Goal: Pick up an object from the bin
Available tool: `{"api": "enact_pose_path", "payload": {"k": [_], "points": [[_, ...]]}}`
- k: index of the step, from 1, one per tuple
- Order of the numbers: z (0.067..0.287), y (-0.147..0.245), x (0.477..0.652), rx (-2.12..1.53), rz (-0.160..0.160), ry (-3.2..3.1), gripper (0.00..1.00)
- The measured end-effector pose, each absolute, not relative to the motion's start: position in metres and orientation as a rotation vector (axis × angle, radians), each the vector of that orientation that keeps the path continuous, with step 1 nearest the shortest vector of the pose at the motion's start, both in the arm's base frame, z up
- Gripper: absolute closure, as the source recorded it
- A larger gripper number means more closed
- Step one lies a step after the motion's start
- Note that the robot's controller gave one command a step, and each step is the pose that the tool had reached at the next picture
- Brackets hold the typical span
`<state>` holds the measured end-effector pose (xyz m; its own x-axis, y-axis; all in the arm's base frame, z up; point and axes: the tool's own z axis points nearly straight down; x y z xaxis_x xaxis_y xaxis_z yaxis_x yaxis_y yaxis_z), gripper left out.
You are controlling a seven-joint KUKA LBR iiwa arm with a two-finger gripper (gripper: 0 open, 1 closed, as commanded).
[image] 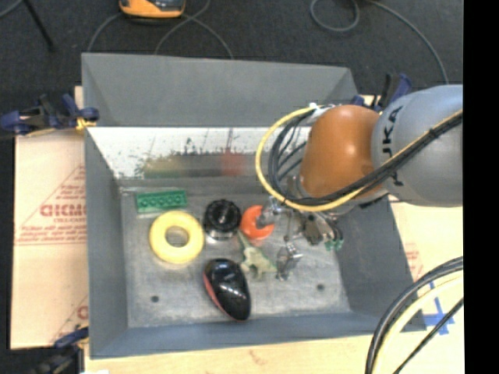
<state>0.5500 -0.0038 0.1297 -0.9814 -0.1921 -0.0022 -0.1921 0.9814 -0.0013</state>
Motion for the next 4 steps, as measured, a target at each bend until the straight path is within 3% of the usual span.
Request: {"api": "enact_pose_path", "payload": {"k": [1,2,3,4], "points": [[0.116,-0.014,0.549,-0.567,0.001,3.090,0.00],[0.085,-0.006,0.578,-0.371,-0.001,3.114,0.00],[0.076,0.014,0.579,-0.478,-0.005,3.098,0.00],[0.074,0.027,0.569,-0.588,-0.004,3.074,1.00]]}}
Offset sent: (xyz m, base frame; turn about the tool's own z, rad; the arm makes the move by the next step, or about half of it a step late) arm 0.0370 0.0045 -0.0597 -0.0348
